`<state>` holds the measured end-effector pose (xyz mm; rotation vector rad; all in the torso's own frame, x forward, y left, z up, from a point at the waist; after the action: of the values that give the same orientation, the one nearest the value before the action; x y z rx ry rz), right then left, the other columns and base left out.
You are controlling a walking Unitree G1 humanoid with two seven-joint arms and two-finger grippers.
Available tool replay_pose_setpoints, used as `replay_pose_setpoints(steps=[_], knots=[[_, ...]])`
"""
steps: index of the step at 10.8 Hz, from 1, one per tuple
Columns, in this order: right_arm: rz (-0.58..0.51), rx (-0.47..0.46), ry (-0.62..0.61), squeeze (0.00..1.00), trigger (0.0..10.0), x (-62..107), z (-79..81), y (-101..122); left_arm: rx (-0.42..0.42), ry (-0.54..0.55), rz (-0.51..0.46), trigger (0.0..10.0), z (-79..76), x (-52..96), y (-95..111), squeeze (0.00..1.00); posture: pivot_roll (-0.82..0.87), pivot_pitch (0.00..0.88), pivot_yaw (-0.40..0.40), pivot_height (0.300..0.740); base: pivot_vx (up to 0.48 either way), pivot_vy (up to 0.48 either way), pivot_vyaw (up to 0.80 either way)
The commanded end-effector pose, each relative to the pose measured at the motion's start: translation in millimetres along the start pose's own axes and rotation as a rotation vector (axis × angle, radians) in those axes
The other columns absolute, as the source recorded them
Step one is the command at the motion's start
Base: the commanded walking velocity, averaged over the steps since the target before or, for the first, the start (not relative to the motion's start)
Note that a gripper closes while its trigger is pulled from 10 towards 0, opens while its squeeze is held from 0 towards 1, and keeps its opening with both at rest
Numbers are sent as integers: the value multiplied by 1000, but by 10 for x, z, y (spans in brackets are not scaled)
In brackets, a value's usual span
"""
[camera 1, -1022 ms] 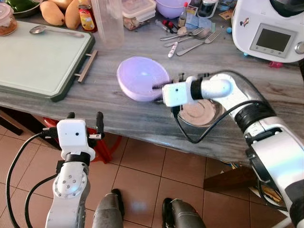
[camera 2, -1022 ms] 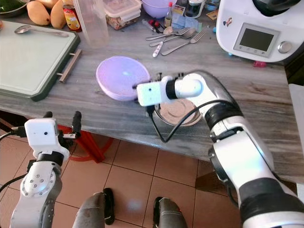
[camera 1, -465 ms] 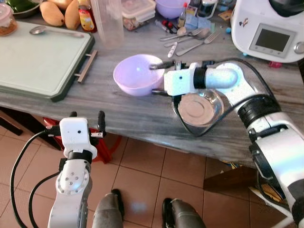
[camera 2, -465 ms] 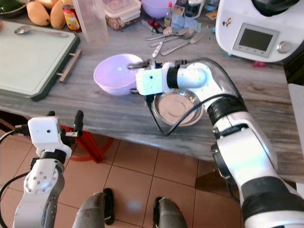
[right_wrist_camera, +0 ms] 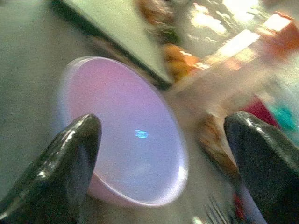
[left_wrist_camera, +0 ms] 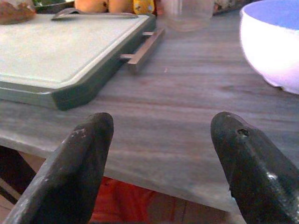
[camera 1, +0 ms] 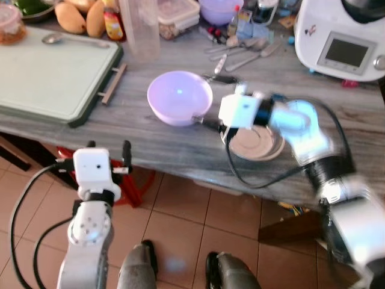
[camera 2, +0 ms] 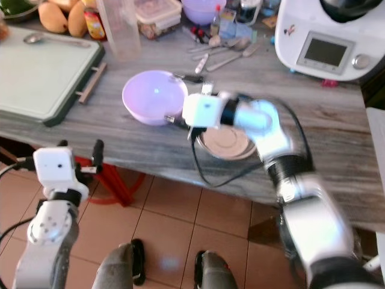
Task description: Setting the table
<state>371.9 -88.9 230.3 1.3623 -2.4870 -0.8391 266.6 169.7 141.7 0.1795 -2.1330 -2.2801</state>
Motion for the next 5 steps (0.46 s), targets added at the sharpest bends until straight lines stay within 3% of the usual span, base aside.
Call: replay_pose_setpoints(steps=[1, 2, 3, 5], knots=[[-8, -2, -99, 1000, 10000, 7, -134, 59, 3, -12, 22, 10000, -23, 3, -55, 0, 35, 192, -35, 740, 0, 0, 0], [-11, 18, -194, 1000, 10000, 48, -147, 114, 7, -14, 23, 10000, -33, 10, -58, 0, 31, 193, -36, 740, 0, 0, 0], [33, -8, -379, 1000, 10000, 166, -187, 130, 9, -16, 27, 10000, -37, 28, -67, 0, 32, 193, -37, 740, 0, 0, 0], [201, -63, -524, 1000, 10000, 337, -133, -42, 6, -12, 25, 10000, -17, 21, -61, 0, 39, 193, -38, 740, 0, 0, 0]])
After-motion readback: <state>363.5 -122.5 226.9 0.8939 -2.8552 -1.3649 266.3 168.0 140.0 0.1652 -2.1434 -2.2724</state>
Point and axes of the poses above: a point about 5 cm out from each wrist's last joint towards the gripper, its own x axis pointing back from the gripper into the wrist, its own y axis along the axis of the wrist's last joint, z = x × y, the point moved 3 cm from there along -x, pointing out of the wrist towards the gripper, and after that the axes turned 1 degree about x, right-handed, at the moved point
